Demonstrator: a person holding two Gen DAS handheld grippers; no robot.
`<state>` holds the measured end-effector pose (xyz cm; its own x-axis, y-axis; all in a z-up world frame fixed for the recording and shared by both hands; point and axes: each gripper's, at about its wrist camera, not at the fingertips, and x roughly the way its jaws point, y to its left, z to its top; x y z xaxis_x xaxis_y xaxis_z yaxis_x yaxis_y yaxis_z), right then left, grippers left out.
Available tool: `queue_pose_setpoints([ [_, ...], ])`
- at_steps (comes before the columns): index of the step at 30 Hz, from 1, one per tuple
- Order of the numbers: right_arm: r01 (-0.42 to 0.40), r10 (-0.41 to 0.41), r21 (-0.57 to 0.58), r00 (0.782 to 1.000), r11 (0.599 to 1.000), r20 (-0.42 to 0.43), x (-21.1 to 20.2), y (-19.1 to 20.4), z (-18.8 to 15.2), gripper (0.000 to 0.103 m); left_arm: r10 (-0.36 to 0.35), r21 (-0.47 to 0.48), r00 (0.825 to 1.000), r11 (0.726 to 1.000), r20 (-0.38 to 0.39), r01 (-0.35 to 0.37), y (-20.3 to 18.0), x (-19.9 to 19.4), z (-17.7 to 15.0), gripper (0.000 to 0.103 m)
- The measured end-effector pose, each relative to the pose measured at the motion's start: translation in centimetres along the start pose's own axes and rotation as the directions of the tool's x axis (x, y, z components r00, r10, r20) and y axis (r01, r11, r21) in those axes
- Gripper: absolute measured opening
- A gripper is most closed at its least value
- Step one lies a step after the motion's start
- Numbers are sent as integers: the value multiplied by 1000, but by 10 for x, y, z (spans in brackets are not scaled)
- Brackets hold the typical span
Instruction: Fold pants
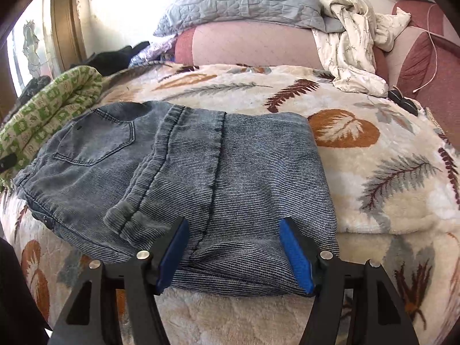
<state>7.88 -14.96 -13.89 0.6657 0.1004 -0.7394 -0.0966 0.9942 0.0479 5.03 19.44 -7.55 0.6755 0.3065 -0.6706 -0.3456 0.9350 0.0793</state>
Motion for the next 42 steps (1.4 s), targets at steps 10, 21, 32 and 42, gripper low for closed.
queue_pose_setpoints([
  [10, -184, 183, -173, 983, 968, -20, -17, 74, 87, 74, 27, -193, 997, 980, -70, -40, 53, 14, -11, 80],
  [21, -376, 350, -314, 926, 871, -139, 13, 221, 176, 74, -95, -216, 995, 972, -21, 88, 42, 13, -5, 80],
  [32, -456, 340, -393, 881, 799, -330, 79, 316, 204, 76, -172, -265, 980, 954, -102, 140, 38, 44, -9, 80],
  [42, -442, 259, -383, 859, 812, -442, 133, 342, 201, 76, -220, -322, 965, 932, -144, 165, 41, 56, -11, 80],
])
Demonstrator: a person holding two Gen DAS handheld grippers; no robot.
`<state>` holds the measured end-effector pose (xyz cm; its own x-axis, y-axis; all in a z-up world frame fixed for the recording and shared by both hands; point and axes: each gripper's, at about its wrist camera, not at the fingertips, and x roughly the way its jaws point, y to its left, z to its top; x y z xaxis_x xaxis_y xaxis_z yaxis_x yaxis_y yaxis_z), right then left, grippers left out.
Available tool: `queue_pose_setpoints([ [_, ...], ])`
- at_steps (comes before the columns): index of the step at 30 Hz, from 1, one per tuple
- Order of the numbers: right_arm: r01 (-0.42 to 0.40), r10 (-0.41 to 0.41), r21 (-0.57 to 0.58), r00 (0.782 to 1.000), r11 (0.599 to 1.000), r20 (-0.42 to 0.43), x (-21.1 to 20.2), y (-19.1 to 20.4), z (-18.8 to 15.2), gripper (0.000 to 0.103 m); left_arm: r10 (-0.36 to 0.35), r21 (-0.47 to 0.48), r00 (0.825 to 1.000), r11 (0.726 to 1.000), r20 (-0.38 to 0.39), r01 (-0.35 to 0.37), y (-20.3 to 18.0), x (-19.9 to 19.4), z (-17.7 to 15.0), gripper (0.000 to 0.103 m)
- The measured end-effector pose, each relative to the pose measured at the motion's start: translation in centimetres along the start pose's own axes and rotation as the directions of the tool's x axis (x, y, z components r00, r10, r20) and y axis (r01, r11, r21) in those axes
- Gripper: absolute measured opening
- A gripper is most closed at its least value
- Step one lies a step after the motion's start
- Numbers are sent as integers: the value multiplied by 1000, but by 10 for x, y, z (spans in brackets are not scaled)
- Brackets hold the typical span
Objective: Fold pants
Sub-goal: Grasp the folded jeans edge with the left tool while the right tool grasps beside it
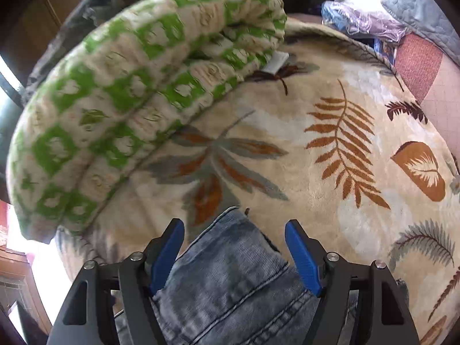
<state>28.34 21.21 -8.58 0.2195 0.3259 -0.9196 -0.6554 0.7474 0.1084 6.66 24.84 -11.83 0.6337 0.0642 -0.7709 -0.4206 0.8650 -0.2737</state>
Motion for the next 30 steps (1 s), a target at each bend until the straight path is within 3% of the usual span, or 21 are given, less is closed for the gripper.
queue_pose_setpoints([
  [12, 60, -60, -7, 993, 998, -104, 49, -6, -1, 76, -19, 1, 1000, 1000, -6, 19, -4, 8, 4, 80],
  [16, 54, -53, 15, 996, 998, -66, 51, -10, -4, 73, -72, 4, 997, 997, -19, 72, -6, 13, 5, 81],
  [19, 66, -65, 12, 997, 998, -41, 46, -10, -8, 56, -134, 15, 990, 991, -38, 135, -12, 16, 5, 80],
  [21, 57, -56, 15, 998, 998, -30, 38, -7, -13, 34, -144, 27, 989, 989, -32, 145, -14, 17, 5, 79],
  [22, 51, -51, 19, 998, 998, -24, 35, -8, -15, 30, -152, 30, 988, 988, -33, 153, -15, 18, 5, 74],
  [23, 41, -40, 26, 999, 999, -20, 32, -8, -17, 19, -169, 28, 985, 985, -38, 170, -15, 19, 6, 69],
  [25, 44, -45, 36, 999, 998, 1, 24, -7, -20, 18, -214, 18, 975, 976, -52, 215, -14, 22, 6, 53],
  [30, 9, -15, 75, 997, 997, 78, -10, -13, -28, 15, -282, 26, 957, 958, -66, 284, -19, 22, 6, 29],
])
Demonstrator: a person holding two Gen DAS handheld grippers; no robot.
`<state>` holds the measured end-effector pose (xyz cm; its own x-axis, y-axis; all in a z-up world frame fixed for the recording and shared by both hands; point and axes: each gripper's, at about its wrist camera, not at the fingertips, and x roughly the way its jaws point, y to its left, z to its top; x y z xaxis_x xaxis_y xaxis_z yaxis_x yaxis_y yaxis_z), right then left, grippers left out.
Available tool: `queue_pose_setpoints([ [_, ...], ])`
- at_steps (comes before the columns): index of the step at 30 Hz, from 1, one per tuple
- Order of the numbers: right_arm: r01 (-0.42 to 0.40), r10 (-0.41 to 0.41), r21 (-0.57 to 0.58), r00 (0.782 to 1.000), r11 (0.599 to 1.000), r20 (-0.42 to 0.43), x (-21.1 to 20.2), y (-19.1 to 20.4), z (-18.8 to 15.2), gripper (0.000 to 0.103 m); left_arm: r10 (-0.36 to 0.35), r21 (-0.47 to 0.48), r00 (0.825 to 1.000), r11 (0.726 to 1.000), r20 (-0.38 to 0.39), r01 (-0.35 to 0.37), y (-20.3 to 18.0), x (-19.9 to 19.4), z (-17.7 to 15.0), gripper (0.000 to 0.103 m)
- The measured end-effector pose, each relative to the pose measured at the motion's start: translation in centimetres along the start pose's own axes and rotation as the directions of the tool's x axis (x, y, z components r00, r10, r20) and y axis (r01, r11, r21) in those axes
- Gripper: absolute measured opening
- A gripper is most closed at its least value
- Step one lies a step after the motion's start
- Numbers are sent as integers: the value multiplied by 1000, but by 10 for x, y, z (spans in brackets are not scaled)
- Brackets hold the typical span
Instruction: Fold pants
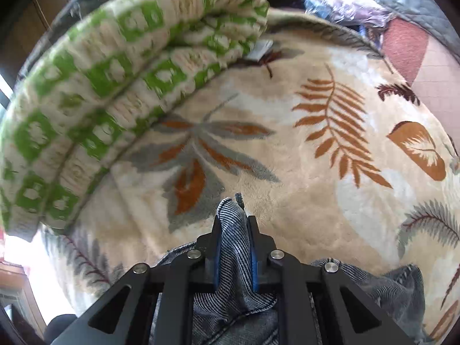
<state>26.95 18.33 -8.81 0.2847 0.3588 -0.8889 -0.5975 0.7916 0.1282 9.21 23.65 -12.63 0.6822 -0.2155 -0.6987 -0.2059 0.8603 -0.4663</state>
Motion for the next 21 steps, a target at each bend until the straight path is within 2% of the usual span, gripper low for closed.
queue_pose_setpoints([
  [5, -24, 21, 32, 995, 999, 97, -43, -7, -6, 15, -31, 42, 999, 999, 27, 30, -9, -7, 0, 23],
  [10, -74, 50, 97, 972, 992, 230, -99, -28, -25, 15, -37, 157, 994, 987, 100, 21, -33, -22, -3, 23],
  [14, -112, 64, 145, 951, 983, 301, -119, -51, -38, 15, -26, 271, 987, 962, 160, -19, -59, -31, -9, 22],
  [17, -128, 58, 182, 935, 975, 350, -136, -73, -57, 15, -50, 323, 985, 946, 167, -6, -80, -39, -15, 22],
  [21, -156, 43, 252, 915, 955, 402, -156, -105, -85, 15, -53, 423, 981, 906, 185, -31, -118, -47, -27, 22],
])
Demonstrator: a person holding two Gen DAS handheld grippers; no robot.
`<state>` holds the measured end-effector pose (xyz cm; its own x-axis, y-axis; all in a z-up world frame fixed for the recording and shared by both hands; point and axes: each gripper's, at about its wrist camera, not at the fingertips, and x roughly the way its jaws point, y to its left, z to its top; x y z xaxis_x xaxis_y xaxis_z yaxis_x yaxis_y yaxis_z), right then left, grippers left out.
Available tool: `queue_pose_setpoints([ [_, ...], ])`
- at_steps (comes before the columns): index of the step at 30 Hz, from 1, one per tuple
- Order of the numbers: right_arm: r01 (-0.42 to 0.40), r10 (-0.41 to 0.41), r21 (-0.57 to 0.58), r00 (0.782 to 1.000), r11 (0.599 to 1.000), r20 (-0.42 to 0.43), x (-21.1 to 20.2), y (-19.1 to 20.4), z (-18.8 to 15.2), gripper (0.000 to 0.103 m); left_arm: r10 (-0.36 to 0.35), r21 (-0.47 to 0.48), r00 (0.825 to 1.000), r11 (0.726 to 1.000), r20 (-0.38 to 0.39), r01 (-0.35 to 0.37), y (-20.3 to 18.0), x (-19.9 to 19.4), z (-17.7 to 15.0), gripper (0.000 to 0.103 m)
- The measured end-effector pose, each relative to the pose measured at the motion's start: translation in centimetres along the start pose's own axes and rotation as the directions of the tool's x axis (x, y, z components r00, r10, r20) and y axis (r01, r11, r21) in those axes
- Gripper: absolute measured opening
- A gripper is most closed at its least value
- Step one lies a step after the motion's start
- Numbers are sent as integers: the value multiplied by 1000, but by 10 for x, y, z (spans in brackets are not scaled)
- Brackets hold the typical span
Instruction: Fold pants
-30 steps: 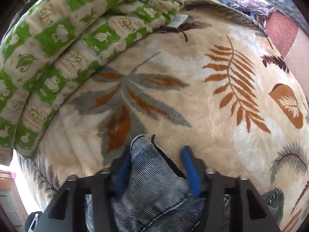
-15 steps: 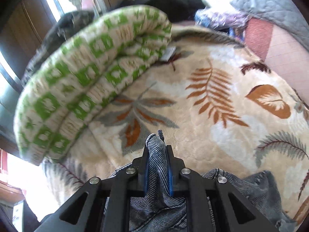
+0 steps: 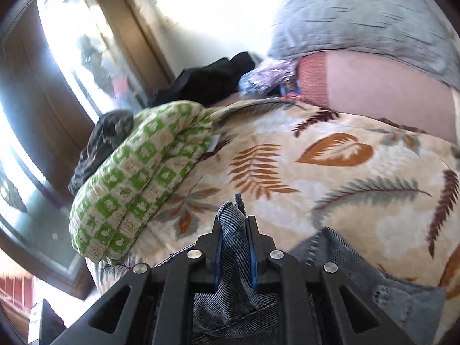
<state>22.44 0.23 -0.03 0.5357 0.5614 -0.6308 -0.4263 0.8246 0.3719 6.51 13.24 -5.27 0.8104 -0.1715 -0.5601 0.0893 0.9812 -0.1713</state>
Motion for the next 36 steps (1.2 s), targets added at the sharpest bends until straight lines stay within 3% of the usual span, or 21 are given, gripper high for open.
queue_pose_setpoints([
  [4, 18, -21, 63, 998, 998, 54, -37, -39, -10, 15, -62, 60, 998, 996, -33, 63, -37, 3, 4, 22],
  [11, 1, -18, 168, 995, 986, 102, -78, -109, -26, 15, -91, 208, 991, 972, -93, 109, -98, 25, 7, 22],
  [19, -95, 42, 327, 985, 940, 167, -100, -182, -60, 15, -88, 303, 979, 942, -185, 142, -157, 55, -8, 21],
  [28, -117, 53, 380, 983, 918, 175, -111, -220, -67, 15, -71, 341, 972, 928, -222, 146, -195, 73, -11, 21],
  [36, -126, 40, 404, 976, 906, 213, -132, -245, -67, 15, -102, 360, 969, 916, -223, 179, -223, 70, -3, 21],
])
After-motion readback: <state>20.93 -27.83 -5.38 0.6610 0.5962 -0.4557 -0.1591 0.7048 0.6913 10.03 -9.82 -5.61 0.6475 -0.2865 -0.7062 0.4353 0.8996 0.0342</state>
